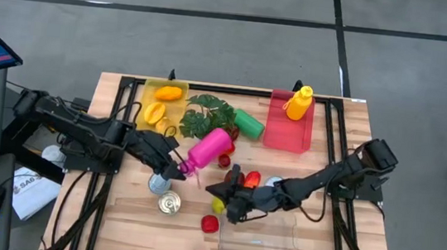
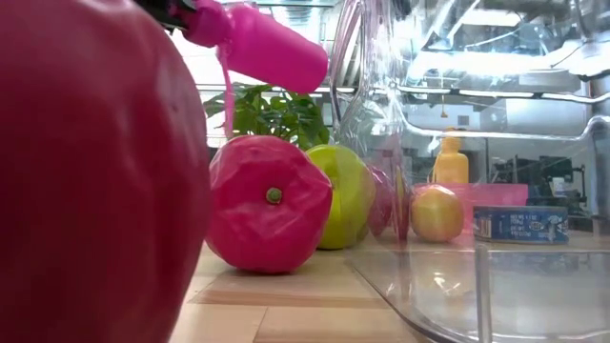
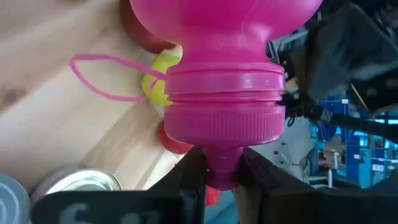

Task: Pick & Place Food Item
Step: Put the pink water bottle into the pink bin

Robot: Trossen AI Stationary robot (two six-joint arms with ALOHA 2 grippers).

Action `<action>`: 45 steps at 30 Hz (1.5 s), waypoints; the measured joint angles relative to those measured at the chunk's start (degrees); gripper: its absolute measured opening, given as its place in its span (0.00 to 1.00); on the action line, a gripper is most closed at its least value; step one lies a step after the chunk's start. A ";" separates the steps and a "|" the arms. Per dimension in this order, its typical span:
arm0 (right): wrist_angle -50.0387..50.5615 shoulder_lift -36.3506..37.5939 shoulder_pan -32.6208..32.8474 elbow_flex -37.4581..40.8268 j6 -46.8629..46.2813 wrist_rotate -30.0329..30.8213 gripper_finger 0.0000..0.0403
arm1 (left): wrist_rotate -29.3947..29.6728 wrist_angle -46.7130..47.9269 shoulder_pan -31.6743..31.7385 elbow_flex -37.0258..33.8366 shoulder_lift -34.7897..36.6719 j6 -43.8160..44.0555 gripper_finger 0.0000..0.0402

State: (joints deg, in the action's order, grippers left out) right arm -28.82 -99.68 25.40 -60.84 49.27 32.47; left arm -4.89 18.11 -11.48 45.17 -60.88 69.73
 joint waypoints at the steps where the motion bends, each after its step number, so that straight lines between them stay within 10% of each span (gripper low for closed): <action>1: -0.43 -0.64 -0.05 -0.79 1.11 0.45 0.00 | 0.00 -0.21 0.53 0.00 0.00 -0.69 0.10; 14: -0.92 -2.82 -0.78 -6.01 1.93 0.54 0.04 | -2.56 -2.14 2.79 0.00 0.02 -3.54 0.09; 31: -0.22 -2.80 -4.69 -6.38 -1.03 -8.81 0.76 | -2.54 -2.14 2.79 0.00 0.02 -4.50 0.12; 45: 1.80 -2.82 -6.68 -6.32 5.59 -10.80 0.77 | -2.54 -2.13 2.79 0.00 0.02 -4.39 0.10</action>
State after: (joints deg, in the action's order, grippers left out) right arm -27.02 -102.50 18.73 -67.16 54.86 21.68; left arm -7.42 15.98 -8.69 45.17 -60.86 65.34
